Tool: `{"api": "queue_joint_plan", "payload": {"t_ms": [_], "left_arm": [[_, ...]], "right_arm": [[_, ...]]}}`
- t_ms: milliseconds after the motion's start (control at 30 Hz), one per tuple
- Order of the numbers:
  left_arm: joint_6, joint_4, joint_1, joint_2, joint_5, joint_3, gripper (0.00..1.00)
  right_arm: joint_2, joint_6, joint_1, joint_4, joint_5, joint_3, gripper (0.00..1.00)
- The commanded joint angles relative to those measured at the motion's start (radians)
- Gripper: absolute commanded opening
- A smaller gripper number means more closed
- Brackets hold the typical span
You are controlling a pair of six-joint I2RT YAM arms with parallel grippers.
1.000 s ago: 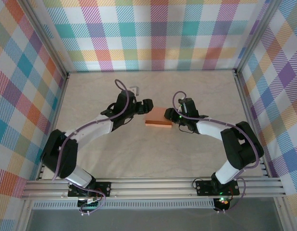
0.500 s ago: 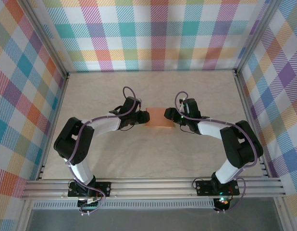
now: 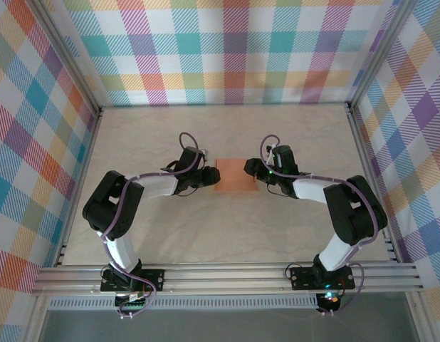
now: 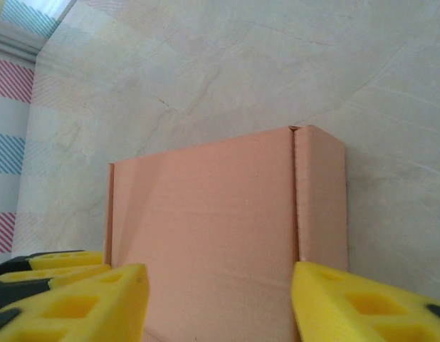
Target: Fold the paper box
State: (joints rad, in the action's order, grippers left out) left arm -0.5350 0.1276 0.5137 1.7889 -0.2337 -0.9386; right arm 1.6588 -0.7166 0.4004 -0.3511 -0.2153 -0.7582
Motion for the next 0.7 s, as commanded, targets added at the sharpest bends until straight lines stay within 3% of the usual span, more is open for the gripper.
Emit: {"api": "queue_joint_plan", "payload": {"t_ms": [0,333,667], "left_arm": [[-0.025,0.007,-0.028,0.004,-0.037,0.045,0.34],[-0.067,0.207,-0.107,0.045,-0.276,0.13,0.32],[-0.239,0.451,-0.192,0.152,-0.428,0.189,0.31]], "right_arm": [[-0.032,0.002,-0.015,0.04,0.031,0.048,0.63],[0.025,-0.094,-0.075,-0.064,-0.136,0.072,0.77],[0.13,-0.145,-0.083,-0.25,-0.343,0.066,0.78]]}}
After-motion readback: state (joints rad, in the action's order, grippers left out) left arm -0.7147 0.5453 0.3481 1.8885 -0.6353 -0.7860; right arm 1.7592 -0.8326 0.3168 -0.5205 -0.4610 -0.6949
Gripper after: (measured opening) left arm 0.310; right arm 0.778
